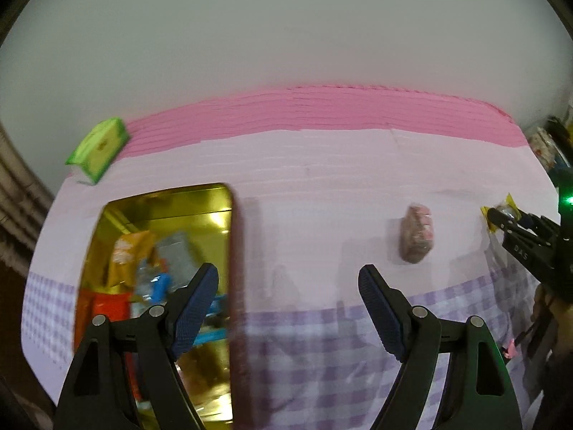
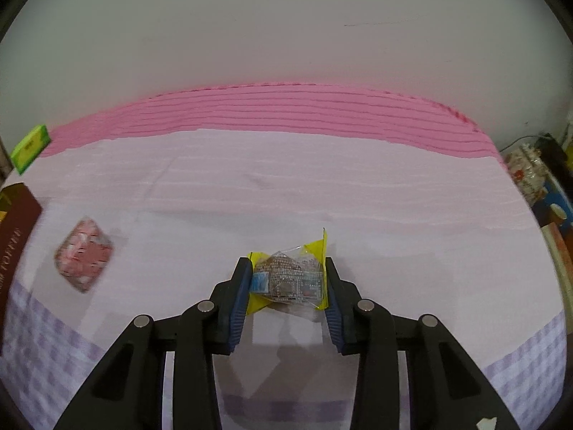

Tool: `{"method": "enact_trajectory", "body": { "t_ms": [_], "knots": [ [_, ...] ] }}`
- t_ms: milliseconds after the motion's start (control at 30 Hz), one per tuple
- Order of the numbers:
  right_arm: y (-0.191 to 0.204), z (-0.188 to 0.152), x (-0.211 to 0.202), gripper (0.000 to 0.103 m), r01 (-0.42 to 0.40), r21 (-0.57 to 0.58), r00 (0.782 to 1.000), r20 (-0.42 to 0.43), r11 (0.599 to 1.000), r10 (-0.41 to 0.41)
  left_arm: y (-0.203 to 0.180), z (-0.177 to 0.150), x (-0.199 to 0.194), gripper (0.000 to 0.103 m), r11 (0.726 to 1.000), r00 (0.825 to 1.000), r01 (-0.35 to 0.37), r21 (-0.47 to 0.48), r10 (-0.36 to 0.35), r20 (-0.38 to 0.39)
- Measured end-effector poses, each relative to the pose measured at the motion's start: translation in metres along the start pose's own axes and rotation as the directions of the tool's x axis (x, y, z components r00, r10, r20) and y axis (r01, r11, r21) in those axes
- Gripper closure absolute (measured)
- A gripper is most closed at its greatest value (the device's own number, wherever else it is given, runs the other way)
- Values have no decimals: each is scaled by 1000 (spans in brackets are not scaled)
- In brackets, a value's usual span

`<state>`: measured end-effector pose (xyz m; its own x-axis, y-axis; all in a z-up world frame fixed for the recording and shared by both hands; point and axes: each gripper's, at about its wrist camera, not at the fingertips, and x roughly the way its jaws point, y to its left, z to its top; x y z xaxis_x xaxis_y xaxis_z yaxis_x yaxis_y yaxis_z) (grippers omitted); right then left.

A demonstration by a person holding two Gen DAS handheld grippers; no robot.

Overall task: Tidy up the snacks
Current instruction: 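Grasp the pink-patterned cake with the left gripper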

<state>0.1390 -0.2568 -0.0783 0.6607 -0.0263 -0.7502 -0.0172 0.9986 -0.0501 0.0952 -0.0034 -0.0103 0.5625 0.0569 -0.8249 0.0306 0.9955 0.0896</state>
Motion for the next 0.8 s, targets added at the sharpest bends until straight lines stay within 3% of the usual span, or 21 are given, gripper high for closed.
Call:
{"method": "enact_trajectory", "body": {
  "t_ms": [500, 800],
  "knots": [
    [-21, -1, 7, 70, -23, 41, 999, -26, 999, 24, -68, 19, 42, 22, 990, 991, 131, 56, -129, -44],
    [-23, -1, 8, 70, -24, 41, 999, -26, 999, 25, -97, 28, 65, 27, 986, 989, 141, 93, -137, -52]
  ]
}}
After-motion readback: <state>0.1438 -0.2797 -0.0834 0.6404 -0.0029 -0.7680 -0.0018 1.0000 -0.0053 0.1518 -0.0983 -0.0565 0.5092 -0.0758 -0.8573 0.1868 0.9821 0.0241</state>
